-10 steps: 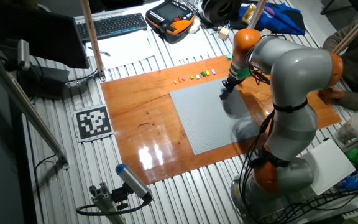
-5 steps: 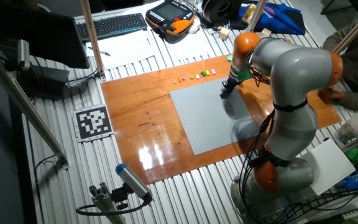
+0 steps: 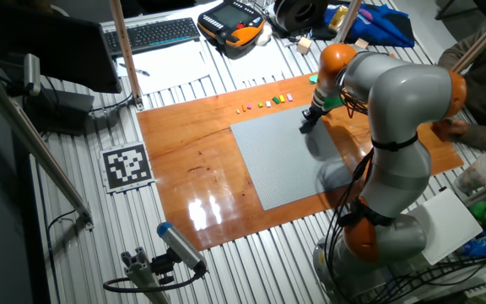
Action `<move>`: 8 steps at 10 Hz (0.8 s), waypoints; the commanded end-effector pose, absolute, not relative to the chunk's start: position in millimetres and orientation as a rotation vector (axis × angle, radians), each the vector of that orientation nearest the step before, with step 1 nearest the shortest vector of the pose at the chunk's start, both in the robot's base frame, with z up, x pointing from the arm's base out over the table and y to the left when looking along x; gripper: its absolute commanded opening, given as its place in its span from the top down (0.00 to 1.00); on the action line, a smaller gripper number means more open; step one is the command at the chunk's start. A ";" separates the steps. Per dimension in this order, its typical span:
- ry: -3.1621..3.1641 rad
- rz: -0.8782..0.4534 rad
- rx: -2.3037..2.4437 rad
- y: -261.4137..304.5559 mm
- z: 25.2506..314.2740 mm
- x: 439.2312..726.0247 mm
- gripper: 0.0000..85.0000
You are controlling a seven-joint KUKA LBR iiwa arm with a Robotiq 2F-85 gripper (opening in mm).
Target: Stack small Lego blocks one on top of the other
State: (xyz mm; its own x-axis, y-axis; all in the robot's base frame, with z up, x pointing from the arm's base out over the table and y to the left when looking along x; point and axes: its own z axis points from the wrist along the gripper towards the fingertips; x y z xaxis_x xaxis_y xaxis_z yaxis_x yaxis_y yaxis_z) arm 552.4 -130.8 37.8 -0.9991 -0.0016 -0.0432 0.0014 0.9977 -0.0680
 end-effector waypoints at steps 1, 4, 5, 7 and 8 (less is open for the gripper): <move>3.098 -0.104 0.000 -129.9 37.8 552.2 1.00; 3.109 -0.100 -0.002 -127.7 42.8 552.2 1.00; 3.110 -0.100 0.000 -127.0 43.5 552.3 1.00; 3.112 -0.105 0.000 -126.3 45.5 554.0 1.00; 3.112 -0.107 0.000 -126.0 45.5 554.1 1.00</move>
